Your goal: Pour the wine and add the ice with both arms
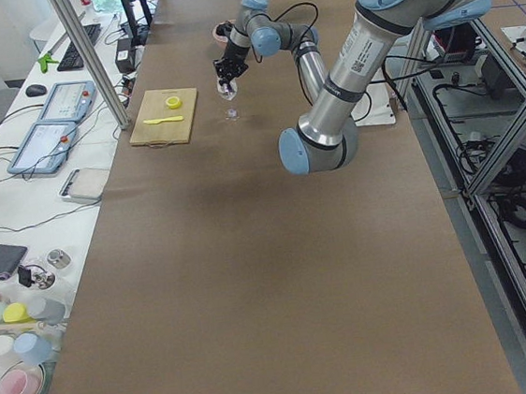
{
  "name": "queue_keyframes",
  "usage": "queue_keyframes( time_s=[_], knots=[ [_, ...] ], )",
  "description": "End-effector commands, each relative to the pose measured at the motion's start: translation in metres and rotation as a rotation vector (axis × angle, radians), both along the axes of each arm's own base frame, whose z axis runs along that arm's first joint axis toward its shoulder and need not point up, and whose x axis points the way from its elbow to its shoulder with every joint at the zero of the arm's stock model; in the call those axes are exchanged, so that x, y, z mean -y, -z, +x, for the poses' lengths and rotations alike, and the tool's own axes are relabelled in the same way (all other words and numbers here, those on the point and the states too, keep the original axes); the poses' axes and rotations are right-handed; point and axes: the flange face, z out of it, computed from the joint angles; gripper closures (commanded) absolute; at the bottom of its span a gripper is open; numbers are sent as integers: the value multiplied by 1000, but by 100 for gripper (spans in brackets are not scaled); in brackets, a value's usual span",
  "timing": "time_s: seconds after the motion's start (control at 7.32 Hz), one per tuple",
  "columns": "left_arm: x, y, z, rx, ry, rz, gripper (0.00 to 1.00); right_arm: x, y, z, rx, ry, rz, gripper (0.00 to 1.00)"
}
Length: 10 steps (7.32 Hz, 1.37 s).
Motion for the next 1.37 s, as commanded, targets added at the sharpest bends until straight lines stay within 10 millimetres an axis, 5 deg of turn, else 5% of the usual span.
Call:
queue_keyframes(
  time_s=[0.0,1.23],
  knots=[
    [-1,7,2,44,9,18,100,-1,-1,0,0,-1,-2,0],
    [-21,11,21,209,-20,172,100,-1,-1,0,0,-1,-2,0]
  ],
)
